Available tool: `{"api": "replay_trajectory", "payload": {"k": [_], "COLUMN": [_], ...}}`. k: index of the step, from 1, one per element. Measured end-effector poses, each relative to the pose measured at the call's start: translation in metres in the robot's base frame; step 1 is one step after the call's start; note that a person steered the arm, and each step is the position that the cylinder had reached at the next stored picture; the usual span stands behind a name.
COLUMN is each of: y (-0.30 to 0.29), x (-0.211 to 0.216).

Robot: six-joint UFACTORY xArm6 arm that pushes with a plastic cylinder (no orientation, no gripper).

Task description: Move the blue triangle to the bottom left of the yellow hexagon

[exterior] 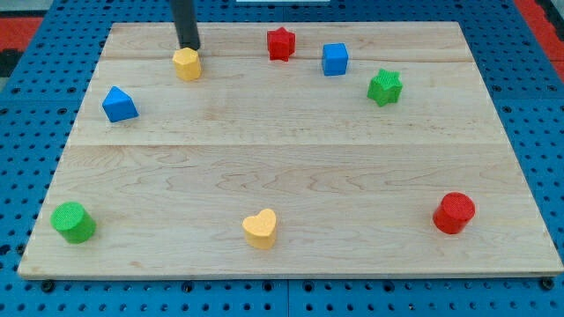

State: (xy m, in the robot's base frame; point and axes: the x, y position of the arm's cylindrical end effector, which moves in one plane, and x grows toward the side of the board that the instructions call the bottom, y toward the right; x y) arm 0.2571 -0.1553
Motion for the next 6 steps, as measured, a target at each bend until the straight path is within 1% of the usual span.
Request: {"api": "replay_trajectory", "payload": {"k": [1, 2, 3, 4, 5, 6], "y": [-0.019, -0.060, -0.130, -0.117, -0.077, -0.057], "x": [0.033, 0.033, 0.043, 0.094, 0.123, 0.138]}}
